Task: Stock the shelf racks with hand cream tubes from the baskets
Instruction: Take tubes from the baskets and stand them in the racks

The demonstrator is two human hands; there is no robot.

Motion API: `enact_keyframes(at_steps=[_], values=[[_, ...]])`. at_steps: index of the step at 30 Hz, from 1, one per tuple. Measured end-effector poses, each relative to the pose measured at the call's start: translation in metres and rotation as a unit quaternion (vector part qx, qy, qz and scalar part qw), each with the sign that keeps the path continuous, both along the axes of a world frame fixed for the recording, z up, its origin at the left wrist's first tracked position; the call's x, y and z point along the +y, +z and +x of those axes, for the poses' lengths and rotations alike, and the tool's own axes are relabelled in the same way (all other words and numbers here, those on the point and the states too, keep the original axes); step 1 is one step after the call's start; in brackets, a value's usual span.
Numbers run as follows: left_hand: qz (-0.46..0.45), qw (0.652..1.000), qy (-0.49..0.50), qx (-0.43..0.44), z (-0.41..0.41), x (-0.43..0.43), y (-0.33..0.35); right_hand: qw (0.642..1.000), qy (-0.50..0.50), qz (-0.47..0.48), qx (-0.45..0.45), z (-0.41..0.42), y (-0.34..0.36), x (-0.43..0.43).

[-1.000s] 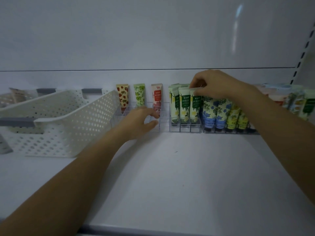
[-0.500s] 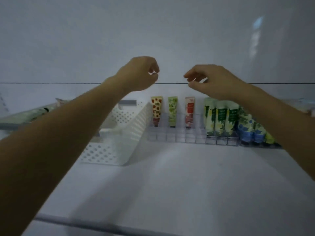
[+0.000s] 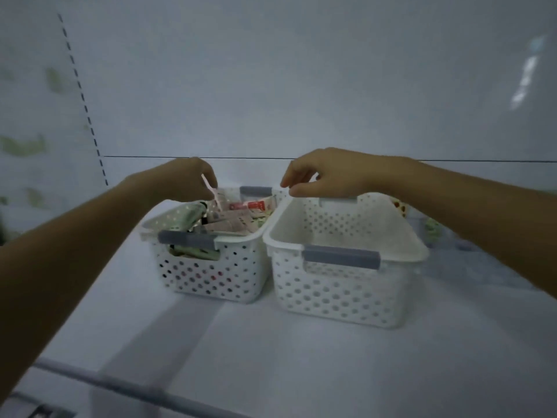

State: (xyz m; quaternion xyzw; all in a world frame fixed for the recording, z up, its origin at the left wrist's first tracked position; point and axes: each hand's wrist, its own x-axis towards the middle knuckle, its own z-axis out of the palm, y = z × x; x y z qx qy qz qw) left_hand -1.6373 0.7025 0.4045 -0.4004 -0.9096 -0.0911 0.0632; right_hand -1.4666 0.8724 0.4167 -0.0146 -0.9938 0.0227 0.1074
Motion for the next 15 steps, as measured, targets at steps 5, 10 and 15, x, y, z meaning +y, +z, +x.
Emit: enact_keyframes(at_steps=[5,10,15], values=[[-0.073,0.997,0.001,-0.028,-0.035,-0.012,-0.003,0.999,0.007,-0.017,-0.049,-0.039,-0.008,-0.030],[-0.142,0.989,-0.031,-0.001,-0.040,-0.006,-0.004,0.980,0.041,-0.148,-0.127,-0.053,-0.004,-0.057],[-0.127,0.990,-0.048,-0.033,-0.044,-0.003,-0.005,0.942,0.048,-0.224,-0.247,-0.062,-0.001,-0.064]])
